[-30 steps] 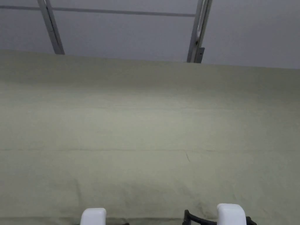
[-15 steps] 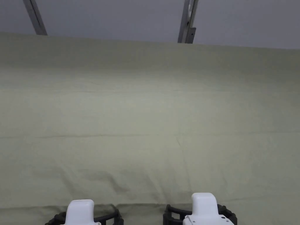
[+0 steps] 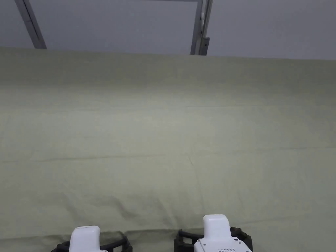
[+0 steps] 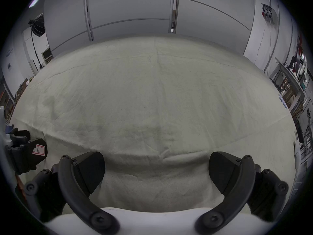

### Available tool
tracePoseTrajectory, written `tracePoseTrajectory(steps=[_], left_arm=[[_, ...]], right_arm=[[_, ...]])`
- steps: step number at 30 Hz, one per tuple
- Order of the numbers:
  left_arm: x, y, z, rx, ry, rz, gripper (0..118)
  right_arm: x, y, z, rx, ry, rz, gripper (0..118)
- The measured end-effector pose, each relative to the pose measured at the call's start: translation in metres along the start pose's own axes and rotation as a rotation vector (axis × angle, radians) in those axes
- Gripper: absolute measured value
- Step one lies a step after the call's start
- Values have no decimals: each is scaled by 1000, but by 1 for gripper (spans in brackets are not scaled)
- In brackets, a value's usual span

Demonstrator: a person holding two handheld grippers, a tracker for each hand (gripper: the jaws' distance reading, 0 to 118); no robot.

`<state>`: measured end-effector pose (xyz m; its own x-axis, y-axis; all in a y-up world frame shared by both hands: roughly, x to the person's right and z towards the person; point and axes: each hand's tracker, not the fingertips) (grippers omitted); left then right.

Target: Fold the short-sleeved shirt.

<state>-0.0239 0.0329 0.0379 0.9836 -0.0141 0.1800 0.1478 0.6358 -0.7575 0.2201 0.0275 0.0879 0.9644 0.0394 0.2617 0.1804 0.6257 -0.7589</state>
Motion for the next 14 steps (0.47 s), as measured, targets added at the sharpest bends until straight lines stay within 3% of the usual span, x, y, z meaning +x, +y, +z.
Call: tracePoseTrajectory(steps=[14], left_arm=[[1, -1, -1, 3, 2, 0, 118]], right_arm=[[1, 0, -1, 1, 3, -3, 118]])
